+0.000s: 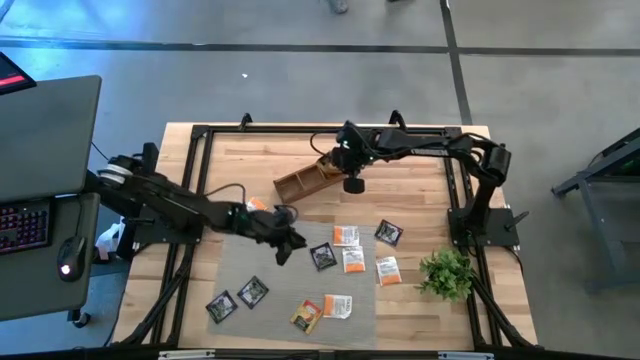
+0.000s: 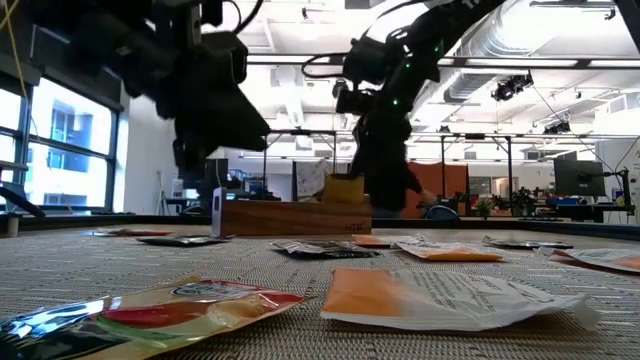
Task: Pick & Place Tea
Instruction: Put the yellow tea bag into the right section of the wooden organizer, then put the violet tea bag into the middle section of the wooden organizer
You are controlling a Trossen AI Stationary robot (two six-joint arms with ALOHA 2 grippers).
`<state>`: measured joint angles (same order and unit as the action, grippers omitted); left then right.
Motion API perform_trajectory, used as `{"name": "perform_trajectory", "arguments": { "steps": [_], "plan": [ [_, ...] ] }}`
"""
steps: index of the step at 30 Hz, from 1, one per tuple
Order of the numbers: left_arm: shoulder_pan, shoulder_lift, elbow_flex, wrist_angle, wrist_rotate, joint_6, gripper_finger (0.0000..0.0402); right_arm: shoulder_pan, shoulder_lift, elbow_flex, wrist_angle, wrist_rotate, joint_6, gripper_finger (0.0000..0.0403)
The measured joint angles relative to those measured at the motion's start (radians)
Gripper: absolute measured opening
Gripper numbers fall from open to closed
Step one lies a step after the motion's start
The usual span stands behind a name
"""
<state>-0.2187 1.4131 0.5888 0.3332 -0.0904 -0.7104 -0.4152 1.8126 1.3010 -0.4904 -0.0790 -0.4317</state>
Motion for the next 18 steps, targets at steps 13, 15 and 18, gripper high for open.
{"name": "perform_trajectory", "arguments": {
  "steps": [13,15,18],
  "plan": [
    [0.195,-0.258,0.000,-0.233,0.002,0.137,0.0090,-0.006,0.001,0.000,0.088,0.128,-0.135,0.0067],
    [0.219,-0.268,0.000,-0.241,0.002,0.152,0.0090,-0.012,0.001,0.000,0.116,0.133,-0.152,0.0088],
    [0.253,-0.282,0.000,-0.269,0.003,0.166,0.0090,-0.020,0.001,0.000,0.167,0.134,-0.160,0.0116]
  ]
}}
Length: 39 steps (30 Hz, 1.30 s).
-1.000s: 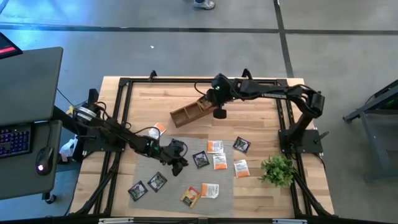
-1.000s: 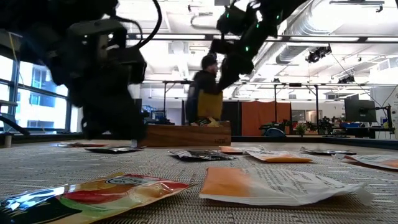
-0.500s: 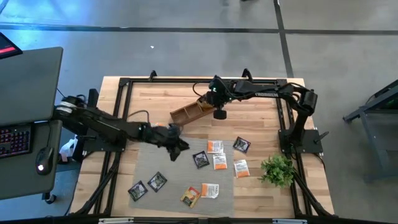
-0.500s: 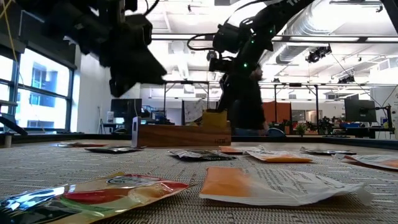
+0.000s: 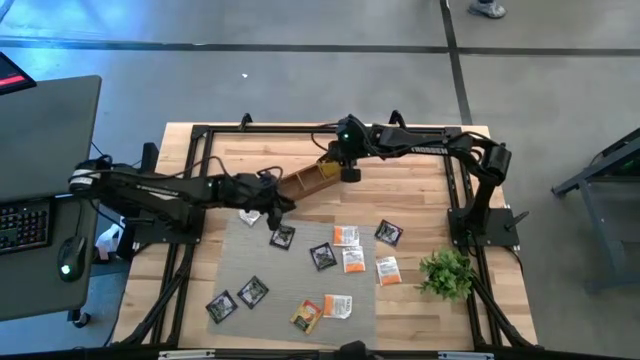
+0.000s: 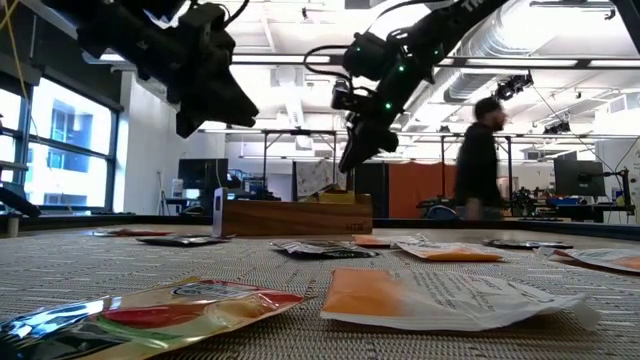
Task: Pick & Place Tea
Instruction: Put the violet tea bag into the middle section of the wooden organizer
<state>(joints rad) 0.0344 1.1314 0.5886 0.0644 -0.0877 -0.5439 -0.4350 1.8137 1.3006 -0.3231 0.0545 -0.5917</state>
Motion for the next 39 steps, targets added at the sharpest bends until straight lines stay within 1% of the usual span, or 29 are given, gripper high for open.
{"name": "perform_trajectory", "arguments": {
  "steps": [4,7,10,13,20,25,30,33,35,37,39],
  "plan": [
    [0.041,0.001,0.000,-0.035,0.000,0.001,0.0090,-0.004,0.000,0.000,0.080,0.034,-0.022,0.0142],
    [0.069,0.000,0.000,-0.058,0.000,0.001,0.0090,0.004,-0.001,0.000,0.120,0.045,-0.029,0.0150],
    [0.088,0.000,0.000,-0.080,0.000,0.014,0.0090,0.041,-0.016,0.000,0.107,0.029,-0.014,0.0149],
    [0.099,-0.031,0.000,-0.091,0.007,0.068,0.0090,0.103,-0.031,0.000,0.047,-0.009,-0.009,0.0141],
    [0.097,-0.076,0.000,-0.107,0.000,0.125,0.0090,0.254,-0.035,0.000,-0.129,-0.094,0.126,0.0129],
    [0.097,-0.080,0.000,-0.162,-0.066,0.147,0.0090,0.337,-0.035,0.000,-0.250,-0.089,0.193,0.0130],
    [0.097,-0.080,0.000,-0.199,-0.103,0.144,0.0090,0.382,-0.035,0.000,-0.314,-0.089,0.382,0.0129],
    [0.097,-0.080,0.000,-0.198,-0.104,0.144,0.0090,0.401,-0.035,0.000,-0.332,-0.088,0.456,0.0129],
    [0.097,-0.080,0.000,-0.196,-0.104,0.144,0.0090,0.412,-0.035,0.000,-0.317,-0.089,0.457,0.0129],
    [0.097,-0.080,0.000,-0.198,-0.104,0.143,0.0090,0.424,-0.035,-0.010,-0.267,-0.100,0.455,0.0129],
    [0.097,-0.080,0.000,-0.197,-0.104,0.143,0.0090,0.434,-0.035,-0.028,-0.197,-0.148,0.445,0.0129]
  ]
}}
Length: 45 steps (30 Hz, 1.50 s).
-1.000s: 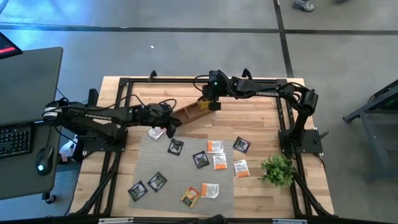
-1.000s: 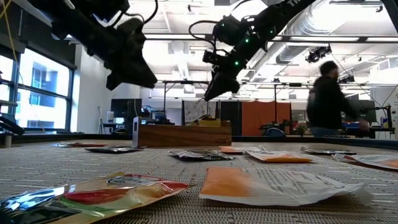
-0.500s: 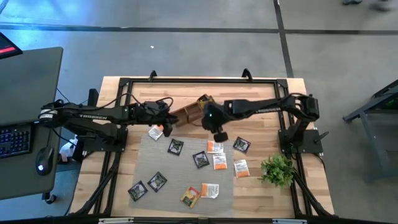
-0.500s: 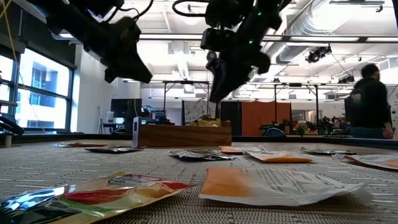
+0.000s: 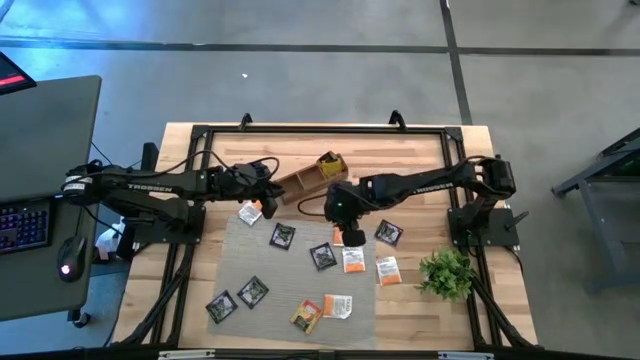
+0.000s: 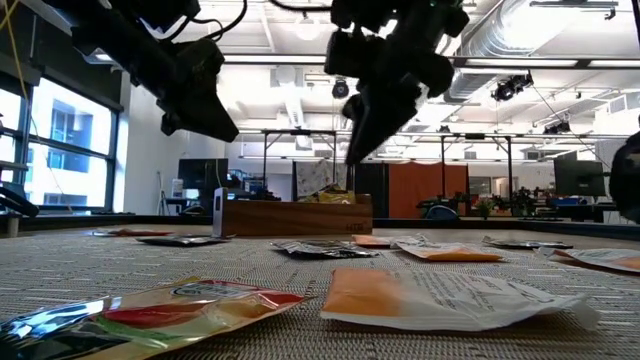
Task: Pick & Place Tea
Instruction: Put the violet tea bag into the middle section of the wooden organizer
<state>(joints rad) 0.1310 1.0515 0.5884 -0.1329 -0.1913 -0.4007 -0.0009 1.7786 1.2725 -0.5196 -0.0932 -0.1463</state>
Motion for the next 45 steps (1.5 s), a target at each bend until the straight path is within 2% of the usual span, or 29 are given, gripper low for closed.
{"name": "perform_trajectory", "arguments": {
  "steps": [5,7,10,16,25,28,32,37,45],
  "plan": [
    [0.000,0.000,0.000,0.000,0.000,-0.022,0.0090,0.034,0.005,-0.092,0.217,-0.142,-0.037,0.0129],
    [0.000,0.000,0.000,0.000,0.000,-0.023,0.0090,0.051,0.006,-0.118,0.238,-0.131,-0.057,0.0130],
    [0.000,0.000,0.000,0.002,0.000,-0.024,0.0090,0.068,0.006,-0.126,0.238,-0.043,-0.074,0.0131],
    [0.000,0.000,0.000,-0.006,0.000,-0.053,0.0090,0.063,0.006,-0.126,0.088,0.149,-0.065,0.0131],
    [0.000,0.000,0.000,0.003,-0.001,-0.083,0.0090,0.001,0.006,-0.098,-0.387,0.210,-0.143,0.0129],
    [0.000,0.000,0.000,0.004,-0.002,-0.103,0.0090,-0.033,0.005,-0.098,-0.486,0.164,-0.130,0.0129],
    [0.000,0.000,0.000,0.005,-0.003,-0.106,0.0090,-0.071,0.005,-0.131,-0.494,0.086,-0.145,0.0129],
    [0.000,0.000,0.000,0.015,-0.003,-0.106,0.0090,-0.085,0.005,-0.174,-0.436,0.097,-0.189,0.0129],
    [0.000,0.000,0.000,0.016,-0.004,-0.108,0.0090,-0.084,0.001,-0.278,-0.331,0.084,-0.170,0.0129]
  ]
}}
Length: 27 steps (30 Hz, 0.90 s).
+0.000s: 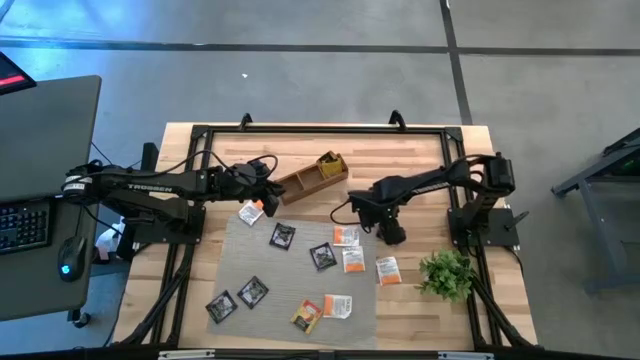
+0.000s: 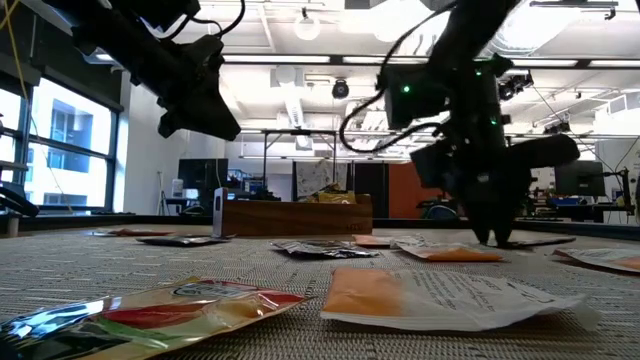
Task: Pick & Place Tea
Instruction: Put the violet tea bag into the middle section of the wooden organizer
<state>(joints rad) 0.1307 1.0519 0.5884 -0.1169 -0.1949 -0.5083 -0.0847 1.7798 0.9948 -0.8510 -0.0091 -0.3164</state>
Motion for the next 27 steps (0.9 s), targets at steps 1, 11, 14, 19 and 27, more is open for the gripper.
{"name": "perform_trajectory", "arguments": {
  "steps": [1,11,14,19,27],
  "plan": [
    [0.000,0.000,0.000,0.000,0.000,0.000,0.0090,0.000,-0.003,-0.017,0.016,0.001,-0.003,0.0129],
    [0.000,0.000,0.000,0.004,-0.009,-0.023,0.0090,0.000,-0.013,-0.088,0.126,0.016,0.011,0.0058],
    [0.000,0.000,0.000,0.007,-0.010,-0.024,0.0090,-0.001,-0.027,-0.090,0.121,0.024,0.000,0.0011],
    [0.000,0.000,0.000,0.016,-0.011,-0.024,0.0090,0.002,-0.083,-0.014,-0.069,0.147,-0.002,0.0022],
    [0.000,0.000,0.000,0.016,-0.023,-0.023,0.0090,-0.001,-0.190,0.047,0.412,0.517,-0.011,0.0009]
  ]
}}
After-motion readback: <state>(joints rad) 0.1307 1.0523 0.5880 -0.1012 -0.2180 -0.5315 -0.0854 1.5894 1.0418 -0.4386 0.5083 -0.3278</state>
